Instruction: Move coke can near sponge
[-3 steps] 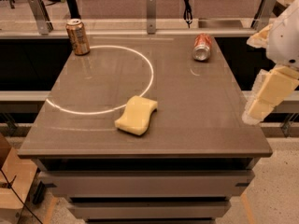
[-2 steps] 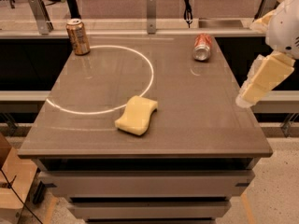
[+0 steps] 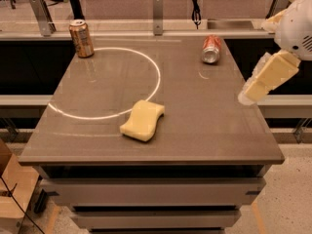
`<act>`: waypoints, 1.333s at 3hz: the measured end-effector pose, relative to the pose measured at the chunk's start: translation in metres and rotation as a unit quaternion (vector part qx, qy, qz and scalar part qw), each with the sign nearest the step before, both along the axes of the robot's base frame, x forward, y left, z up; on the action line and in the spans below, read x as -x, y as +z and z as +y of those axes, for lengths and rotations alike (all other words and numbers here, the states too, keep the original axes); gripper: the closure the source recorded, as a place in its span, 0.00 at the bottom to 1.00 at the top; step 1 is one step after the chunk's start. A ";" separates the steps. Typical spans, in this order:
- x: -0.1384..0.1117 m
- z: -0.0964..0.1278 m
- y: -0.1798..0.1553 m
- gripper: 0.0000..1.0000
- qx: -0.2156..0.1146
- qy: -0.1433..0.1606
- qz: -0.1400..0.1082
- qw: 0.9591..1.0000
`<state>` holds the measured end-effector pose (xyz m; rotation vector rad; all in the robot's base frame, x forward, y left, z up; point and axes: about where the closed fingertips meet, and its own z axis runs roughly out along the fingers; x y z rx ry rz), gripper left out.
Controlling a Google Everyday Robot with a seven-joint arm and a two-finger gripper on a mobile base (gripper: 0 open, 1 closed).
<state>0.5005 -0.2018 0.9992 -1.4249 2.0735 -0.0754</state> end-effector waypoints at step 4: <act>-0.162 0.011 -0.028 0.00 -0.253 -0.120 -0.072 0.957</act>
Offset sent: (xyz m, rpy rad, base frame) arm 0.1414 -0.0002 -0.0050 0.5694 -0.2218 -0.2165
